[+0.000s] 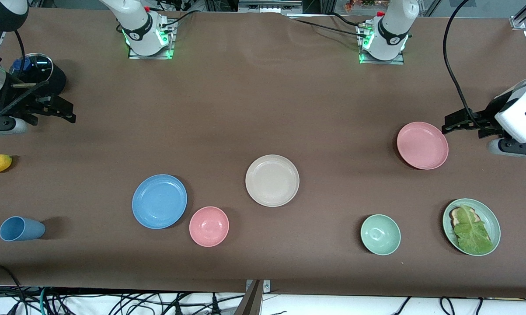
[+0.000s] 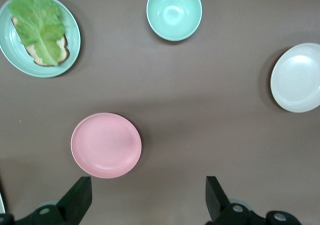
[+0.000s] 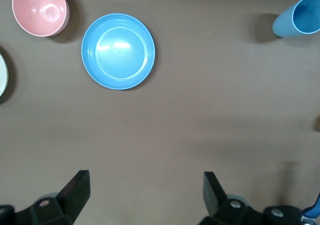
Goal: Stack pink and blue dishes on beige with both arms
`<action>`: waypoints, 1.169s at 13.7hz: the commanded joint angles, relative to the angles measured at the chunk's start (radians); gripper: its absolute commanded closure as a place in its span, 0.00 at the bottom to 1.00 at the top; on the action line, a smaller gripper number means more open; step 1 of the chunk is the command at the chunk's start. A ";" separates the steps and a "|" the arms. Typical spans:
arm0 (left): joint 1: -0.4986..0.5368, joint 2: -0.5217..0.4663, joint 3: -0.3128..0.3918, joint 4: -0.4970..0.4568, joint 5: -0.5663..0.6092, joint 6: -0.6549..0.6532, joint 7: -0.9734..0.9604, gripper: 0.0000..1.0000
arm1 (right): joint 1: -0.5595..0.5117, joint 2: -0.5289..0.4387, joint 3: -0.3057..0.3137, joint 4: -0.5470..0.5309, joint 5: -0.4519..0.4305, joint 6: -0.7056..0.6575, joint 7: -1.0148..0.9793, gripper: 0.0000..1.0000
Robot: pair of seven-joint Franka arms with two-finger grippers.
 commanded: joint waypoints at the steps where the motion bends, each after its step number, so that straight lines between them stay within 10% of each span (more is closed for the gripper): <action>1: 0.003 0.067 -0.001 0.035 -0.013 0.062 0.019 0.00 | -0.006 0.014 0.001 0.026 0.003 -0.006 0.006 0.00; 9: 0.055 0.202 -0.001 -0.034 -0.017 0.082 0.023 0.00 | -0.006 0.012 0.001 0.026 0.003 -0.006 0.006 0.00; 16: 0.224 0.133 -0.002 -0.360 -0.105 0.305 0.311 0.00 | -0.006 0.012 0.001 0.026 0.004 -0.006 0.006 0.00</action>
